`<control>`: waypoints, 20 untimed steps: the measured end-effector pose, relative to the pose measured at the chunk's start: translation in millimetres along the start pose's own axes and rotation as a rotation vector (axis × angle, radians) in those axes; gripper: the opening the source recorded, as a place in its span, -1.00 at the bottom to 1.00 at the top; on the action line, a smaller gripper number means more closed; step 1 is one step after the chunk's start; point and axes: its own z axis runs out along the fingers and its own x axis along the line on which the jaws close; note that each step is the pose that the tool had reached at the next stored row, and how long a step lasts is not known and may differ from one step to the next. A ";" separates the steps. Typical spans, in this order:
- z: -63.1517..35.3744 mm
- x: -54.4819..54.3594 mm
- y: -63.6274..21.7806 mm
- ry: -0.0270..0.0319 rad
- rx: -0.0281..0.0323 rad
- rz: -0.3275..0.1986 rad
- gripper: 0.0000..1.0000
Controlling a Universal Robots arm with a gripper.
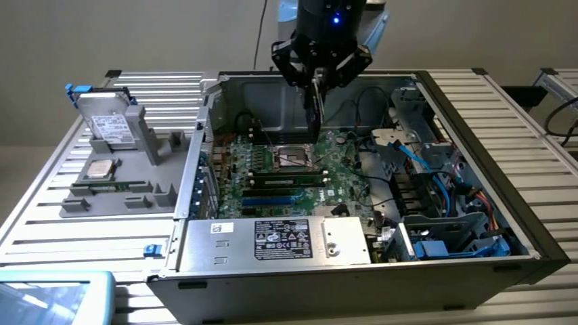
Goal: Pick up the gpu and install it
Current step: 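Pick up the gpu and move the gpu toward the slot, then insert the gpu into the slot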
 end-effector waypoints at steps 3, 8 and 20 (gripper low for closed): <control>3.6 -13.7 2.9 0.0000 0.0000 0.000 -0.44; 7.5 -23.7 8.1 -0.0001 -0.0003 0.000 -0.44; 7.6 -23.7 8.5 0.0023 0.0003 -0.014 -0.44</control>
